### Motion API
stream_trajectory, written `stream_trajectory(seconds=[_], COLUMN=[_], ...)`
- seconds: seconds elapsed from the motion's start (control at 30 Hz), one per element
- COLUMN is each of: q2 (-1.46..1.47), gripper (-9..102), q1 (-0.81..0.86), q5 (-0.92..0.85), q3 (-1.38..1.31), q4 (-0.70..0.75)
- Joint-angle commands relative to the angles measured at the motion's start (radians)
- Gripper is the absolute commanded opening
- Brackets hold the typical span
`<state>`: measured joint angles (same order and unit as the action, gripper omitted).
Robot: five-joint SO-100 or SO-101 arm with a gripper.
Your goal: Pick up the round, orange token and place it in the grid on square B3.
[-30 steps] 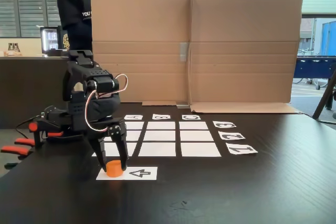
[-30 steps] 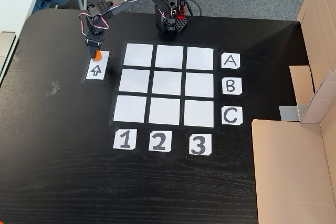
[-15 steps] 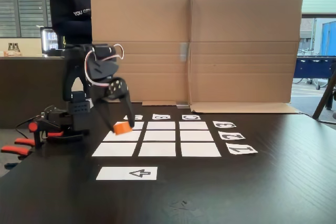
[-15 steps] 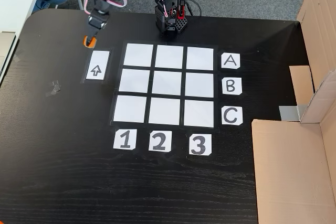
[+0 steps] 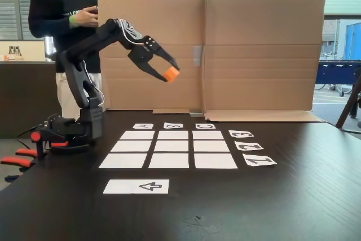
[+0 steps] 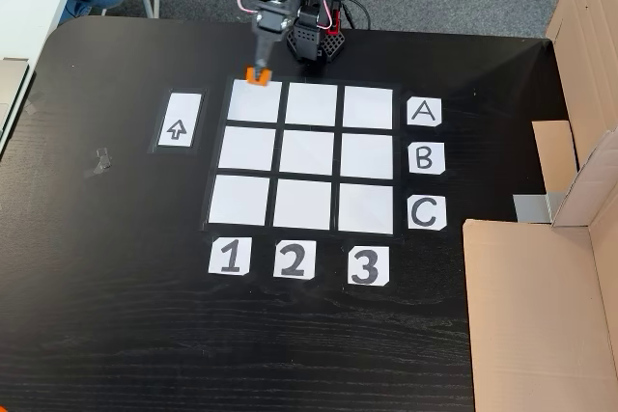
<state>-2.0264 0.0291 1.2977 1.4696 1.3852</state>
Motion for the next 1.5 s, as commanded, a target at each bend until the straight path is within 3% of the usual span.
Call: stream_trajectory(seconds=[0.0, 0.17, 0.33, 0.83, 1.47], q2=[-0.046, -0.034, -0.028, 0.233, 0.511], gripper=[-1, -1, -1, -1, -1], q1=[-0.15, -0.331, -0.405, -0.474, -0.554], q5=[0.118, 0.216, 0.253, 0.307, 0.364], q3=[0.014, 0.087, 0.187, 0.394, 0.403], q4=[0.015, -0.021, -0.101, -0.314, -0.426])
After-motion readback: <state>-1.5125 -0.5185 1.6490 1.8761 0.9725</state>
